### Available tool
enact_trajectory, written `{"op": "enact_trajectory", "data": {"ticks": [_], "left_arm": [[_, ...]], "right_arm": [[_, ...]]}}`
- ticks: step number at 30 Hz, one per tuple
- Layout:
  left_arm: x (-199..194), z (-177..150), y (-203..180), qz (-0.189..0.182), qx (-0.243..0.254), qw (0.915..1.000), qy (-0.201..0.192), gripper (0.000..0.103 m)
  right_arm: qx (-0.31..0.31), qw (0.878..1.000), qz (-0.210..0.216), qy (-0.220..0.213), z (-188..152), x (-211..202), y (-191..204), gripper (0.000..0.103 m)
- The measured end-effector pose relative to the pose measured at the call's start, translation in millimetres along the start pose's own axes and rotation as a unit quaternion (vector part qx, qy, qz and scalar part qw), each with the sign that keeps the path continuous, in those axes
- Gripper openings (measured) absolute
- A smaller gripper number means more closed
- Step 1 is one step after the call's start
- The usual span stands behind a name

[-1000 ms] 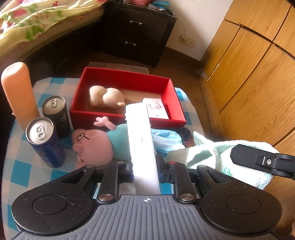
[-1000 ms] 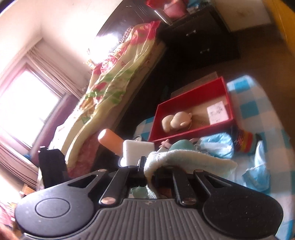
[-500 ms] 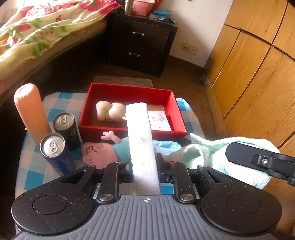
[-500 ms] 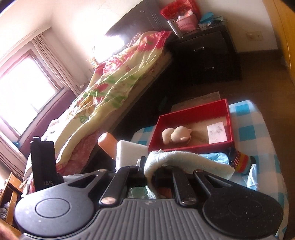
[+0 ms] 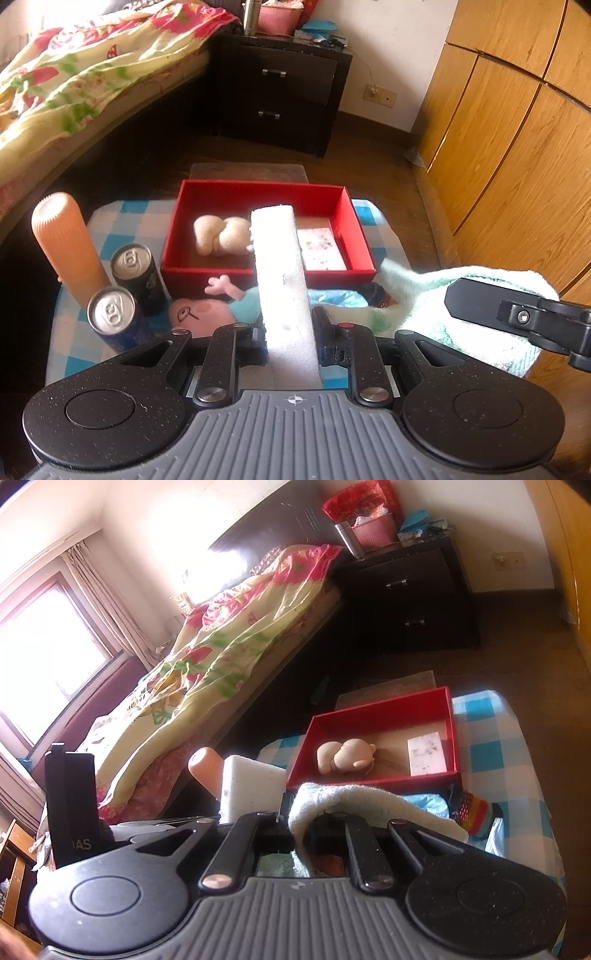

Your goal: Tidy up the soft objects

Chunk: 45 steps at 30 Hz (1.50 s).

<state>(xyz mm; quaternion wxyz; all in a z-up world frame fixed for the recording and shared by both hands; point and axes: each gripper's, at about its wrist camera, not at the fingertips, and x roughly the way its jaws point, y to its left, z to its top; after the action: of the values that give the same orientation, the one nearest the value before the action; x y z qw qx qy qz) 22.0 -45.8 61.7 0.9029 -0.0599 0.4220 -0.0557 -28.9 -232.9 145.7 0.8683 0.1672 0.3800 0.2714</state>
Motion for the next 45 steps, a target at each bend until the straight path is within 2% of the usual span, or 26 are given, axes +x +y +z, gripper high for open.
{"op": "enact_trajectory", "data": {"ticks": [9,26,37,45], "left_arm": [[-8,14,-8,0.001,0.016,0.9998,-0.012,0.021],[-9,47,-18,0.016,0.041,0.9987,-0.027,0.021],[11,81,-20,0.032,0.053,0.9977,-0.028,0.021],[46,103,-16,0.045,0.056,0.9973,-0.014,0.021]], "right_arm": [[-0.023,1.0,0.005,-0.017,16,-7,15,0.0],[-0.062,0.998,-0.014,-0.021,49,3,36,0.0],[-0.07,0.997,-0.029,-0.018,79,30,34,0.0],[-0.075,0.996,-0.046,-0.009,102,65,24,0.0]]}}
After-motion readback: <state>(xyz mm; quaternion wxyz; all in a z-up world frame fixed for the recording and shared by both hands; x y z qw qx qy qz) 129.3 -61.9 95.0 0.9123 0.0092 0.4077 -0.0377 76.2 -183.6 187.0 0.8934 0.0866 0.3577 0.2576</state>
